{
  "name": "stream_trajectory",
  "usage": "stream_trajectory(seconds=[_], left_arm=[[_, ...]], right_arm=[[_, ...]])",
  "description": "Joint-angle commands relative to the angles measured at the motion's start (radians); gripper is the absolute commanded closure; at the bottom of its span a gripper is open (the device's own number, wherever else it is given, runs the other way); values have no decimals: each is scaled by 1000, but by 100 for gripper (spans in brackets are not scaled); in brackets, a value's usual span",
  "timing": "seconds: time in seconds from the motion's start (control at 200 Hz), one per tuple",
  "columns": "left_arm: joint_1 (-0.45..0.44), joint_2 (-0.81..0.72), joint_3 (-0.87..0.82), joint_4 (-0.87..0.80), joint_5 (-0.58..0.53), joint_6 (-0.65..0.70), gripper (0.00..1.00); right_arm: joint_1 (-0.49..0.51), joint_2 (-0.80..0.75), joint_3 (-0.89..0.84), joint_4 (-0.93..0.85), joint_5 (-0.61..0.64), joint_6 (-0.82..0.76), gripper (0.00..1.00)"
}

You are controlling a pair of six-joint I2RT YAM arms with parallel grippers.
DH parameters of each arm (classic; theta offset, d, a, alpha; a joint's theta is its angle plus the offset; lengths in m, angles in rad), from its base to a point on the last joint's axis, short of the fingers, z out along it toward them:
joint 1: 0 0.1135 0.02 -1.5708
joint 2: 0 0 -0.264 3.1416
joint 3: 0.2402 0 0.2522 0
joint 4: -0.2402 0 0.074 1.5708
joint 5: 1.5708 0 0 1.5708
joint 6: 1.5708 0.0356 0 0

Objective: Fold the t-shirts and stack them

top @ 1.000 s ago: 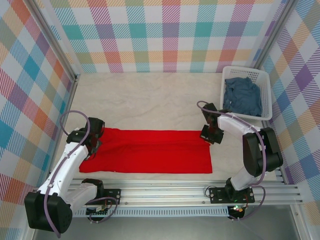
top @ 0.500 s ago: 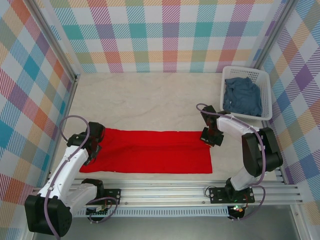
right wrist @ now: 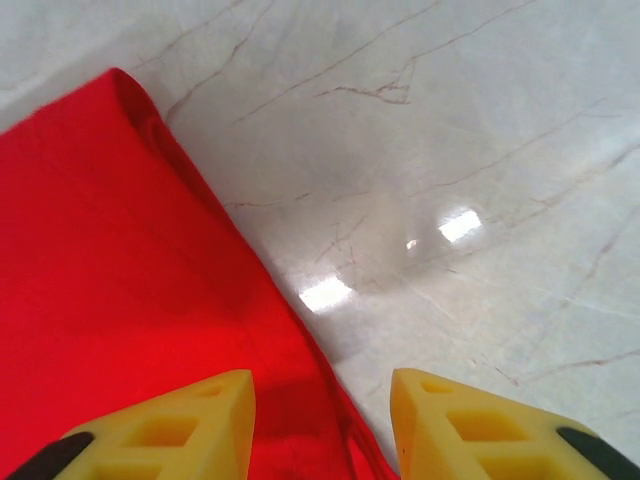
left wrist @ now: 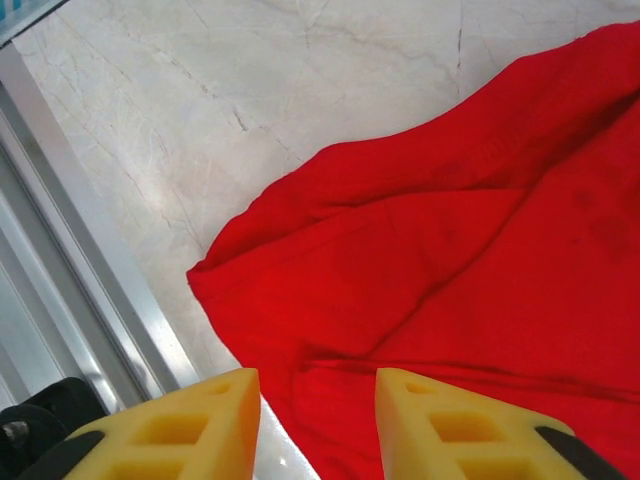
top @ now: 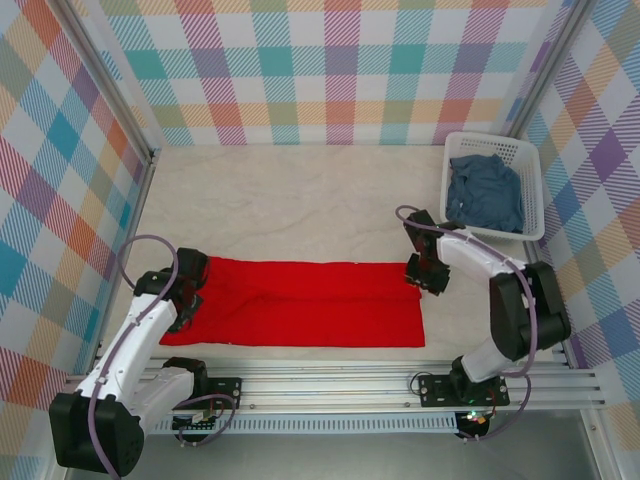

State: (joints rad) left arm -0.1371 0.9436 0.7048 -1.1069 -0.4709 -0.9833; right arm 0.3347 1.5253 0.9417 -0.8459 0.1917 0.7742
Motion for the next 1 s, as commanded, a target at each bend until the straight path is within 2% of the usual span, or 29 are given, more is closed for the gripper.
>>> stream_trajectory(seconds=[0.0,0.075,0.13,0.225,0.33,0.41,0.555,0.665,0.745,0.835,1.0], left_arm=[[-7,-11,94,-37,-29,33,62],[-8,2,139,20,-19,80,59],[-6,33,157,108,27,125,59],[20,158,201,213,112,161,58],[133,360,257,291,318,179,56],[186,466,295,395,445,217,56],[244,617,403,409,459,256,56],[304,688,433,458,480,284,56],[341,736,455,510,544,333,56],[358,818,544,412,527,386,58],[367,882,586,362,485,417,59]], right_arm=[[6,-82,17,-46,22,13,64],[25,-104,23,-1,-4,-11,71],[43,-97,25,53,-38,-33,75],[51,-37,44,69,-80,-3,78],[47,10,35,95,-96,26,87],[44,39,20,132,-147,35,87],[37,85,-34,130,-180,88,86],[25,85,-94,184,-199,99,79],[26,75,-94,195,-198,78,72],[26,53,-69,179,-181,52,69],[26,9,-3,146,-149,20,65]])
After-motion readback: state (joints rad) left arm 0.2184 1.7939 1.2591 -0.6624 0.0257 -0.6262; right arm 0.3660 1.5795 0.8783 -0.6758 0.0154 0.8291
